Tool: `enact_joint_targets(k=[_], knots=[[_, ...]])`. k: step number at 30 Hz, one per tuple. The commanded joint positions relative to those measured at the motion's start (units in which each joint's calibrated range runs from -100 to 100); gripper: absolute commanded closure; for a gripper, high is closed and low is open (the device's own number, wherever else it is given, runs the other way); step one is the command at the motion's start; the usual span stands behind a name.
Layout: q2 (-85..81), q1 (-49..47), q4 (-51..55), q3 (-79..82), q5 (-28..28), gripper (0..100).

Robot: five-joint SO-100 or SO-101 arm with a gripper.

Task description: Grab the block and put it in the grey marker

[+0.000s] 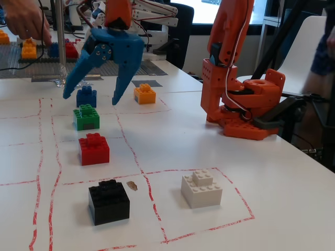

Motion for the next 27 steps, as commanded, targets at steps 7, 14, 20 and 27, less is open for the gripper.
enact_joint_targets(k=[7,14,20,27], knots=[[6.26,3.22,0.39,-10.27,0.00,62],[12.55,4.37,0.30,-14.53,0.63,61],[15.23,6.49,-2.06,-14.62,2.49,63],[16.52,7.63,-4.92,-12.99,3.66,71]])
